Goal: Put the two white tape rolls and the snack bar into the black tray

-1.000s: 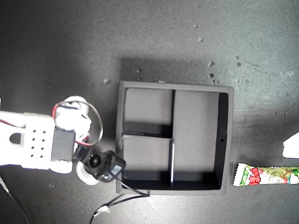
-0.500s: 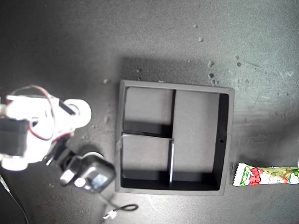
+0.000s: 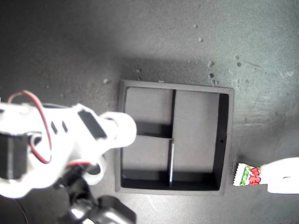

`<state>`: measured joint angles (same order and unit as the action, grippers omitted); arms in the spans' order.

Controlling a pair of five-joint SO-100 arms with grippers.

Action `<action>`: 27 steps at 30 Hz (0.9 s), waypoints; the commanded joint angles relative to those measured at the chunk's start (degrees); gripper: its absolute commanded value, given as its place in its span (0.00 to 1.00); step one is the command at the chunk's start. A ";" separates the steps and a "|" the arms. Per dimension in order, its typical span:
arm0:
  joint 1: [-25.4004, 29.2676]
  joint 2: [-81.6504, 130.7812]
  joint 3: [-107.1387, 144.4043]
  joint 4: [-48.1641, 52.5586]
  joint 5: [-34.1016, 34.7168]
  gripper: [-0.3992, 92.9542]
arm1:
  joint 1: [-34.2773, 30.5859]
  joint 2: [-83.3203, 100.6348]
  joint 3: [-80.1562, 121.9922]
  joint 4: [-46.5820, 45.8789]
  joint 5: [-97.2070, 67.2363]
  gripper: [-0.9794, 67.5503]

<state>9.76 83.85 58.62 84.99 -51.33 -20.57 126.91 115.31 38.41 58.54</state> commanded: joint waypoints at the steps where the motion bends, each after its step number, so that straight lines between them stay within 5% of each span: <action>1: 2.72 -14.24 -26.46 7.82 1.41 0.00 | -4.04 -0.79 5.54 -3.78 24.87 0.36; 5: 5.10 -37.88 -63.98 20.21 0.97 0.00 | -9.93 -0.79 13.71 -7.38 37.88 0.41; 18: 7.21 -43.42 -54.32 20.04 -4.83 0.00 | -23.12 -5.89 20.83 -4.92 69.26 0.42; 27: 6.15 -47.99 -52.82 20.04 -5.71 0.00 | -22.15 -6.59 28.21 -8.35 67.94 0.41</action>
<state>16.17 35.60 6.42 104.06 -55.81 -44.03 120.23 142.91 32.26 128.23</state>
